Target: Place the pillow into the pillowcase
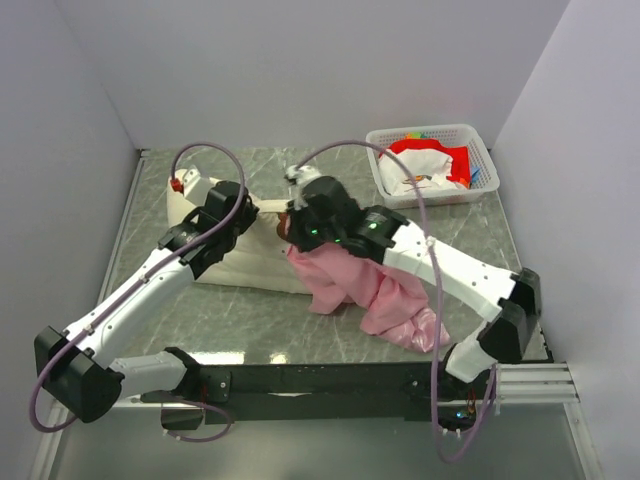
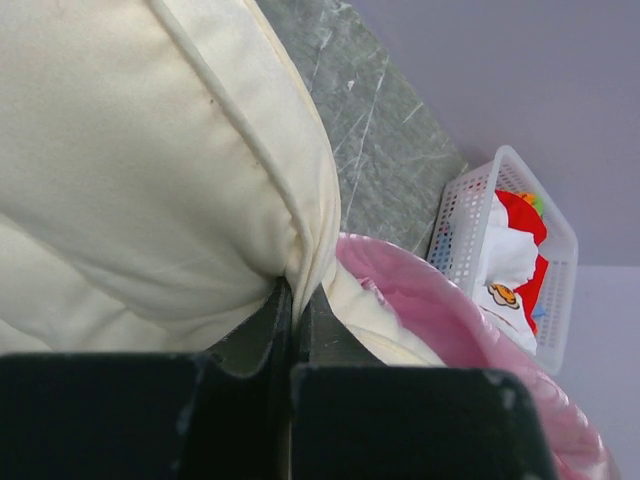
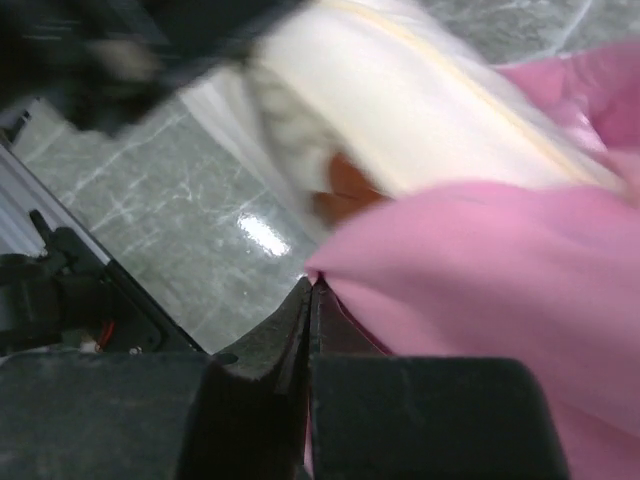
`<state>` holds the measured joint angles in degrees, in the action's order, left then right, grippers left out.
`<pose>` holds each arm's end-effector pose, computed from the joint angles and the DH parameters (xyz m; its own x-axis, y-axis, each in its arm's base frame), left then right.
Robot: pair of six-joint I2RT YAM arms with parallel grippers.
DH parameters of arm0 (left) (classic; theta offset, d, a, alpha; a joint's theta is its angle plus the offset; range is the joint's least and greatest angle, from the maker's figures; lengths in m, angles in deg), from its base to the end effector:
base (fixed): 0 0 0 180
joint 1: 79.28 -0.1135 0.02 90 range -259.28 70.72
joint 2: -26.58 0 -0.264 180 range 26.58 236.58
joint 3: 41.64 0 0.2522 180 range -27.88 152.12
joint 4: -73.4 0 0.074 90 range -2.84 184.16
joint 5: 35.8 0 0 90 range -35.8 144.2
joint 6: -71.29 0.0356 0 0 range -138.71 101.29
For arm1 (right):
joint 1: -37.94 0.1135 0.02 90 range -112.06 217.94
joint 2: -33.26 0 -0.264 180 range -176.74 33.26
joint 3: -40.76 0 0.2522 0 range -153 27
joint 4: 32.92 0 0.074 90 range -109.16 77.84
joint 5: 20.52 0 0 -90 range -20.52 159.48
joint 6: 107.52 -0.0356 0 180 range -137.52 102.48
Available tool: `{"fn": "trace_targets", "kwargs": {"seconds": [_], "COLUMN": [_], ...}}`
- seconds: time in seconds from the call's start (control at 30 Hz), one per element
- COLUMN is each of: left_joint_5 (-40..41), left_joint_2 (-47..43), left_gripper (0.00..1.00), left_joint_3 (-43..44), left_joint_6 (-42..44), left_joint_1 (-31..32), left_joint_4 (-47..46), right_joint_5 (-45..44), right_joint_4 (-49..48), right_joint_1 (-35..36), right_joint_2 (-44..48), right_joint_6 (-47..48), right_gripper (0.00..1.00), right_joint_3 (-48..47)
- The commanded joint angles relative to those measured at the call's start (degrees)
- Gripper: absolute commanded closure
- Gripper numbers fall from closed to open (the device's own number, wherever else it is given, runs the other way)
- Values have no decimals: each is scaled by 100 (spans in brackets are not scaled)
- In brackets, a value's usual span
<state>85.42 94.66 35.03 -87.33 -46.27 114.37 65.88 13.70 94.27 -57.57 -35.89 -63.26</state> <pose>0.2273 -0.1256 0.3402 -0.2557 -0.7835 -0.5663 -0.3822 0.6200 -0.6852 0.2019 0.2990 0.3747 -0.5425 -0.2470 -0.8029 -0.6644 0.7110 0.2302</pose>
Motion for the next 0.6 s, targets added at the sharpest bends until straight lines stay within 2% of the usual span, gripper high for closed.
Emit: {"fn": "trace_targets", "kwargs": {"seconds": [0.0, 0.07, 0.1, 0.17, 0.2, 0.27, 0.3, 0.33, 0.43, 0.57], "left_joint_5": [-213, -231, -231, -274, -283, -266, -257, -257, -257, -240], "left_joint_2": [-180, -189, -198, -207, -215, -216, -224, -242, -277, -286], "left_gripper": [99, 99, 99, 99, 99, 99, 99, 99, 99, 99], "left_joint_3": [-25, -60, -77, -156, -174, -209, -218, -236, -288, -254], "left_joint_6": [50, 42, 33, -2, -11, -37, -37, -37, -38, -55], "left_joint_1": [47, 56, 56, 82, 91, 100, 100, 100, 100, 109], "left_joint_4": [330, 338, 330, 269, 268, 286, 286, 277, 259, 268], "right_joint_5": [840, 826, 851, 1018, 1193, 1055, 871, 382, -105, -1481], "right_joint_4": [-1087, -993, -853, -781, -694, -632, -597, -553, -377, 298], "right_joint_1": [-1060, -1282, -1414, -1432, -1432, -1432, -1432, -1432, -1267, -582], "right_joint_2": [1285, 1514, 1541, 1603, 1603, 1716, 1787, 1866, 2034, 1326], "right_joint_6": [-448, -379, -326, -229, -202, -254, -290, -325, -325, -158], "right_gripper": [100, 98, 89, 81, 70, 61, 54, 51, 43, 32], "right_joint_3": [753, 677, 485, 325, 246, 289, 446, 526, 615, -148]}}
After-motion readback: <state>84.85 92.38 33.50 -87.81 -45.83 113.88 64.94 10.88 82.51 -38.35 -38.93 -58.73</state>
